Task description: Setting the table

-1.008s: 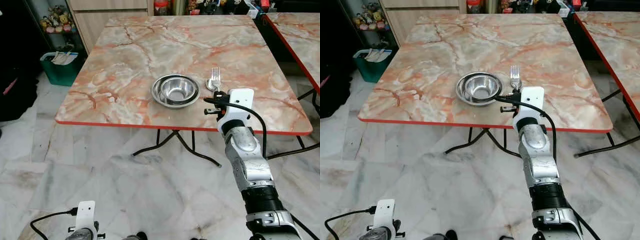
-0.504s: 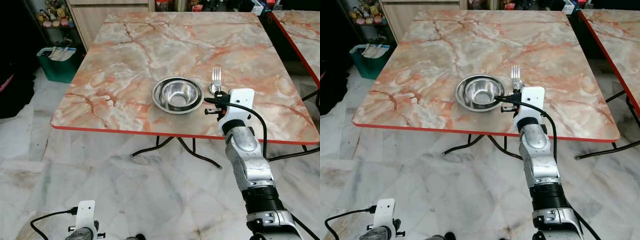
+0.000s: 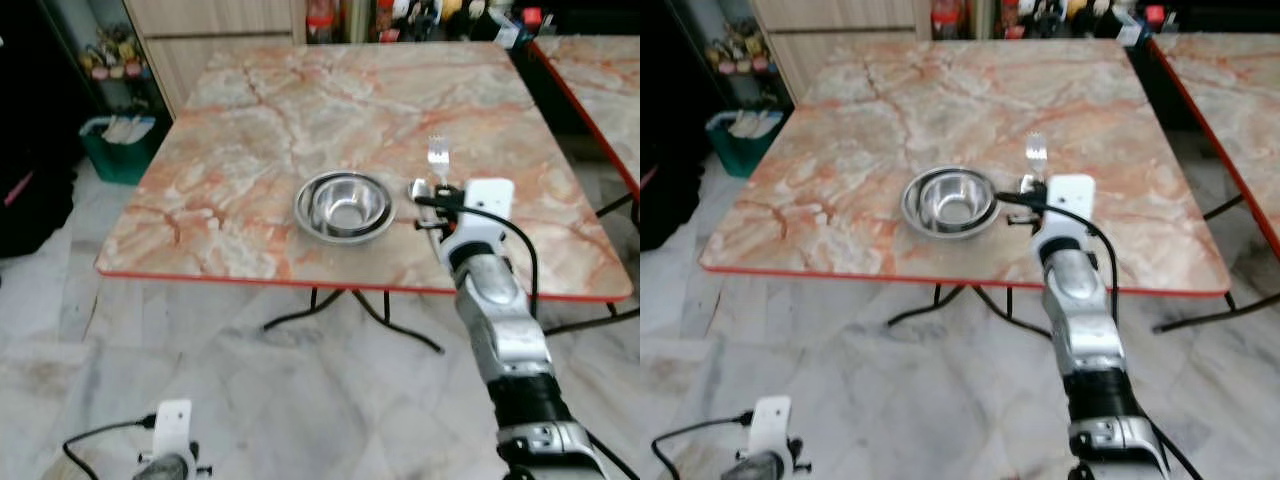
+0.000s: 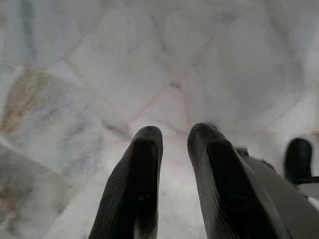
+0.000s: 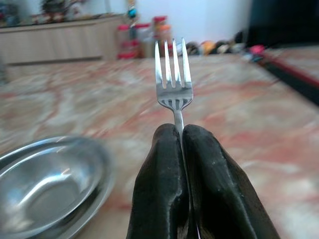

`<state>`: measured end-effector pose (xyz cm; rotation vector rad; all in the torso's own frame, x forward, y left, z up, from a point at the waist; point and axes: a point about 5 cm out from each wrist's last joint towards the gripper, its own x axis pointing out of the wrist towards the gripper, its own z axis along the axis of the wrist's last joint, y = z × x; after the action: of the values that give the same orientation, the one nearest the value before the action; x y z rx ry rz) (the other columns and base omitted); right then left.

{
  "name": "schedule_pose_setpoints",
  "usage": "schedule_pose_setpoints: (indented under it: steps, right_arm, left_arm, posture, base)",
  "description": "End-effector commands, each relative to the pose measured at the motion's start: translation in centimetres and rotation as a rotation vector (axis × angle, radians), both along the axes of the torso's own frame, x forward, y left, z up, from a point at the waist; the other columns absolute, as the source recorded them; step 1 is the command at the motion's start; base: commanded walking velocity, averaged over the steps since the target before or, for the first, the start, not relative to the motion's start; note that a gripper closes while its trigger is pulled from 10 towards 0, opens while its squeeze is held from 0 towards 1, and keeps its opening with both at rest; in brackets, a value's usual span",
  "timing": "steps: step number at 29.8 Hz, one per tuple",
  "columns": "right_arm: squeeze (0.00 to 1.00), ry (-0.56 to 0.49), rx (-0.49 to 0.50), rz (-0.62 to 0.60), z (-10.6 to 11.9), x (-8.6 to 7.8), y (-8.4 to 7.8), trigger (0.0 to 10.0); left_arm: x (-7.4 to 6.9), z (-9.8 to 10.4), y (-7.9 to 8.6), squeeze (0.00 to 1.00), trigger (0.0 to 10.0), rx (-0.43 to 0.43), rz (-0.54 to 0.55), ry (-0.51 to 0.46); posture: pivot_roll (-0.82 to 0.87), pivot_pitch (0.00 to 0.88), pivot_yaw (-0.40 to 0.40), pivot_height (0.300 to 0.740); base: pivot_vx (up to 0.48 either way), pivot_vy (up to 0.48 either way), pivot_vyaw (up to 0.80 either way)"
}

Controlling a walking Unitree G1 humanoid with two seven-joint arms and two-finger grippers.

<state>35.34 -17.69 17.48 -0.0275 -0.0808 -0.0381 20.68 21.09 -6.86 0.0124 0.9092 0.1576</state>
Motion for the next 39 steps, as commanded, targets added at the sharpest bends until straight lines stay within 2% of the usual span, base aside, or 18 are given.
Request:
schedule_pose_setpoints:
  steps: [1, 14, 26, 36, 39]
  right_arm:
    - [0.0, -0.019, 0.016, 0.03, 0.3, 0.1, 1.2, 10.0]
    - [0.0, -0.02, 0.013, 0.023, 0.3, 0.1, 1.0, 10.0]
    - [0.0, -0.001, 0.0, -0.004, 0.1, 0.0, 0.3, 10.0]
    - [0.0, 0.039, -0.049, -0.008, -0.3, -1.2, -0.8, 10.0]
    - [0.0, 0.078, -0.071, -0.023, -0.7, -1.7, -1.2, 10.0]
  left_arm:
    - [-0.7, -0.2, 1.0, 0.0, 10.0, 0.021, 0.007, 0.025]
    - [-0.7, -0.2, 1.0, 0.0, 10.0, 0.02, 0.007, 0.025]
    - [-0.7, -0.2, 1.0, 0.0, 10.0, 0.019, 0.004, 0.026]
    - [-0.7, -0.2, 1.0, 0.0, 10.0, 0.012, 0.004, 0.023]
    - [-0.7, -0.2, 1.0, 0.0, 10.0, 0.008, 0.002, 0.024]
  posture:
    - [0.01, 0.155, 0.041, 0.74]
    - [0.01, 0.156, 0.041, 0.74]
    - [0.01, 0.158, 0.041, 0.74]
    - [0.0, 0.162, 0.041, 0.74]
    - [0.0, 0.163, 0.042, 0.74]
  base:
    - [0.386, 0.0, 0.0]
    - [0.386, 0.0, 0.0]
    - [0.386, 0.0, 0.0]
    - [0.08, 0.0, 0.0]
    - [0.0, 0.0, 0.0]
